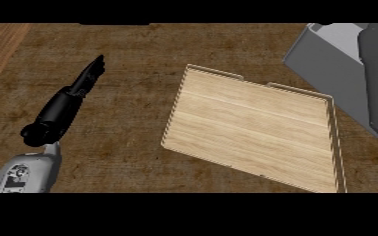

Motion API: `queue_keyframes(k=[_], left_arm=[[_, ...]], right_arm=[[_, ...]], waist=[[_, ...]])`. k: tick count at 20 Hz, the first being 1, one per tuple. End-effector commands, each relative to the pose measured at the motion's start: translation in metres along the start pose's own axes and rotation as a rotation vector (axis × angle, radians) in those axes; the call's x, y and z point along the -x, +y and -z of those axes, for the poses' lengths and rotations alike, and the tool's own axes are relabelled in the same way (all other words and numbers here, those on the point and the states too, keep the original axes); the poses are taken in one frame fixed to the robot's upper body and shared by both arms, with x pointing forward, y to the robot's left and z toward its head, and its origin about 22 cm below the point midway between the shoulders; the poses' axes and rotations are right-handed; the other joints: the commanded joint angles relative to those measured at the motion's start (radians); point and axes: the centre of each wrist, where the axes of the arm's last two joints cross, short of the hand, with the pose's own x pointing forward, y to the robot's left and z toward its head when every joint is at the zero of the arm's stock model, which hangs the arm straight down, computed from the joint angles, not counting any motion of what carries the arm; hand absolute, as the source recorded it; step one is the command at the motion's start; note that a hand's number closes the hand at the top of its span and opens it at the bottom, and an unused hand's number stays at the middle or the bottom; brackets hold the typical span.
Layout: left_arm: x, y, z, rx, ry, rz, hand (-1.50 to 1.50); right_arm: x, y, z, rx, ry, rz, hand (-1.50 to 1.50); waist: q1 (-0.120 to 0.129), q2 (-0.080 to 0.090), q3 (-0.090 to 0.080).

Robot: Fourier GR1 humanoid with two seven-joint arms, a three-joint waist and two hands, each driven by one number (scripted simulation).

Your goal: Pick the pear from the tray and place it in the cardboard box

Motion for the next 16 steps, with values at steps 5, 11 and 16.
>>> queue_keyframes(k=[5,11,16], left_arm=[[-0.006,-0.005,0.009,0.02,-0.02,-0.007,0.0],[-0.006,-0.026,0.011,0.033,-0.032,0.012,0.0],[-0.018,-0.016,0.024,0.024,-0.043,-0.007,0.0]], right_arm=[[0.067,-0.039,0.022,0.047,0.126,-0.093,1.5],[0.101,-0.048,0.02,-0.249,0.264,-0.189,1.5],[0.164,-0.062,-0.008,-0.373,0.279,-0.179,1.5]], waist=[[0.02,0.01,0.0],[0.032,0.016,0.0],[0.033,0.021,0.003]])
